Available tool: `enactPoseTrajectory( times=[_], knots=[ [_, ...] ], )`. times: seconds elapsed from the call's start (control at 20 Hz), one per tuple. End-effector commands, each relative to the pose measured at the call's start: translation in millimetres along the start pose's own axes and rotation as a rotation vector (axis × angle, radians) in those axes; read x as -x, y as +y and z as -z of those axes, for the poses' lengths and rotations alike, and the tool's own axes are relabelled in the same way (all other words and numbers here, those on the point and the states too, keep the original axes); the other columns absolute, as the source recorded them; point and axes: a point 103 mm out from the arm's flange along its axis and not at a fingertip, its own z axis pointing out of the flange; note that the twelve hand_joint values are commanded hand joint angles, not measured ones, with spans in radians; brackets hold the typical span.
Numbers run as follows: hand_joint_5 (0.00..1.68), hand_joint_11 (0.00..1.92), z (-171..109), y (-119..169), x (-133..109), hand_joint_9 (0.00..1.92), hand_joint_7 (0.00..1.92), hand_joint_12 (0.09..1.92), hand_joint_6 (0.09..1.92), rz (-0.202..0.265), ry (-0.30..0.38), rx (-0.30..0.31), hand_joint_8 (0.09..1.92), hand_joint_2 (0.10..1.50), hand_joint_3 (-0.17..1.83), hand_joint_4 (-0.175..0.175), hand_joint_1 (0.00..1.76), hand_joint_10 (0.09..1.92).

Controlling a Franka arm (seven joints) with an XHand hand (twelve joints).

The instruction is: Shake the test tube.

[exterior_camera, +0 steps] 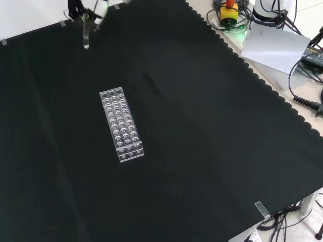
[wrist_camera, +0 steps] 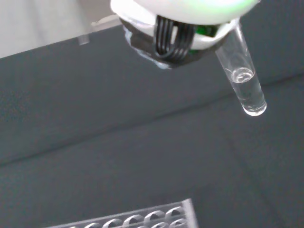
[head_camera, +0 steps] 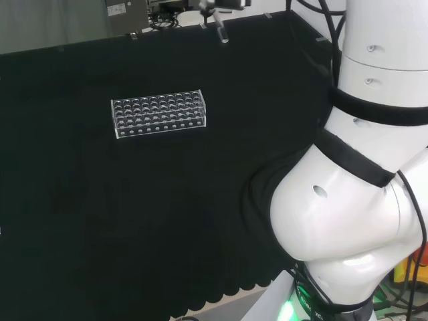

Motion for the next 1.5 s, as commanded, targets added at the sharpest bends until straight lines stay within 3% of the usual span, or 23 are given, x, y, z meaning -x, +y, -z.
enactPoseTrajectory(
  times=[0.05,0.4,0.75,1.0,1.3,1.5],
  knots=[
    [1.26,1.10,-29,-16,-79,1.27,1.68,1.03,0.55,0.130,0.079,-0.073,0.54,0.81,0.32,-0.175,1.42,0.61],
    [1.26,1.10,-44,-40,-157,1.27,1.68,1.03,0.55,0.263,0.150,-0.128,0.54,0.81,0.32,-0.175,1.42,0.61],
    [1.26,1.10,-42,-47,-180,1.27,1.68,1.04,0.55,0.323,0.174,-0.143,0.54,0.81,0.32,-0.175,1.42,0.61],
    [1.26,1.10,-40,-38,-156,1.27,1.68,1.04,0.55,0.294,0.123,-0.124,0.54,0.81,0.32,-0.175,1.42,0.61],
    [1.26,1.10,-34,-20,-95,1.27,1.68,1.04,0.55,0.192,0.051,-0.092,0.54,0.81,0.32,-0.175,1.42,0.61],
    [1.26,1.10,-26,-12,-66,1.27,1.68,1.04,0.55,0.149,0.022,-0.065,0.54,0.81,0.32,-0.175,1.42,0.61]
  ],
)
